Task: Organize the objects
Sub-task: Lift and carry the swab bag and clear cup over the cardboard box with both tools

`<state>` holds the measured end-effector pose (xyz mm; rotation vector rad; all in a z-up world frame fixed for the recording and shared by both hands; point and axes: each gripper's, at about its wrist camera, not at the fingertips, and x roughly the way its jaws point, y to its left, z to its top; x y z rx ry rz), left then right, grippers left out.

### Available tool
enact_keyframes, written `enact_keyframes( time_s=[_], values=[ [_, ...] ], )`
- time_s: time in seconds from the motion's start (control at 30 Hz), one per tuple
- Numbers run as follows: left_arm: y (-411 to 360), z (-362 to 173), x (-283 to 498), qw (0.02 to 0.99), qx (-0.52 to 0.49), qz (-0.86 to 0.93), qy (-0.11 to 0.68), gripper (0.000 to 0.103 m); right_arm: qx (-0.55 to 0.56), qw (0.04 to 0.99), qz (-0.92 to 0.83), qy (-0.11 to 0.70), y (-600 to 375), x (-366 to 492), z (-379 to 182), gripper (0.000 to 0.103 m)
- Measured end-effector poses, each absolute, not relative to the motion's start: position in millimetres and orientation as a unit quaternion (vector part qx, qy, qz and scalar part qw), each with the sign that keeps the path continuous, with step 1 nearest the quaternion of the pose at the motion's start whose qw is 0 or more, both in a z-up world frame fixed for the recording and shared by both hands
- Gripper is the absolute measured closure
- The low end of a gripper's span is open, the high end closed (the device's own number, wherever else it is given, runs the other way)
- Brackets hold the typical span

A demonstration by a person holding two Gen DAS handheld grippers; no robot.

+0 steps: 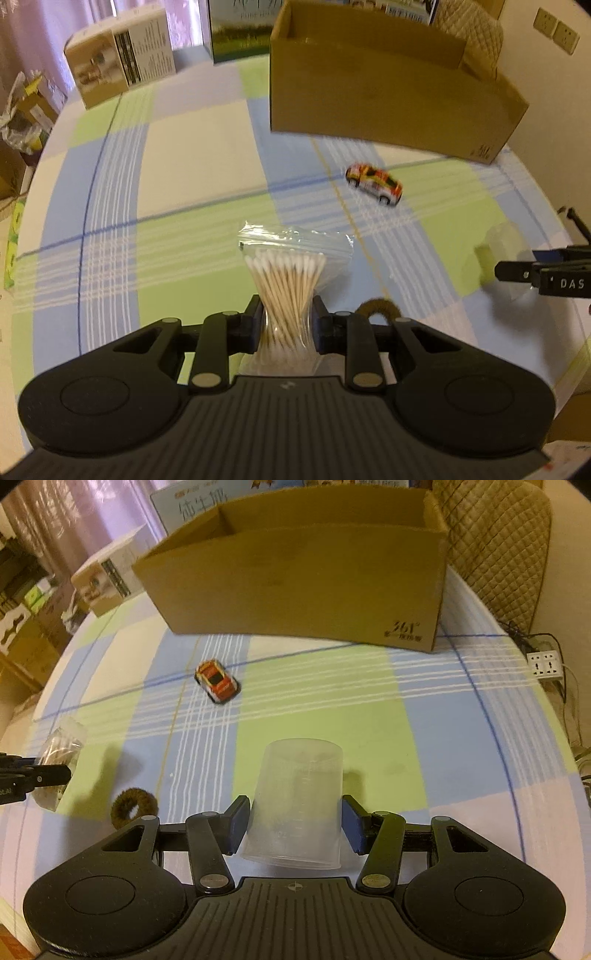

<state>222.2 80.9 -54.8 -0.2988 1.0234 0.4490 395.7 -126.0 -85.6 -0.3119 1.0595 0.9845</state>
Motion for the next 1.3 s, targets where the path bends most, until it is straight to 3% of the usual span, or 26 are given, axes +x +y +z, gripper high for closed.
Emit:
enact_keyframes(
  time_s=[0.57,1.3],
  values=[
    [69,14,249,0.887,-0.125,0.177,0.408,0.081,-0.092,0.752,0.493,0.427,-113,399,-18,0.053],
    [109,58,310,0.917,-0.088,0.189,0.339,0.081,-0.06,0.793,0.49,0.357,-87,465,35,0.053]
  ],
)
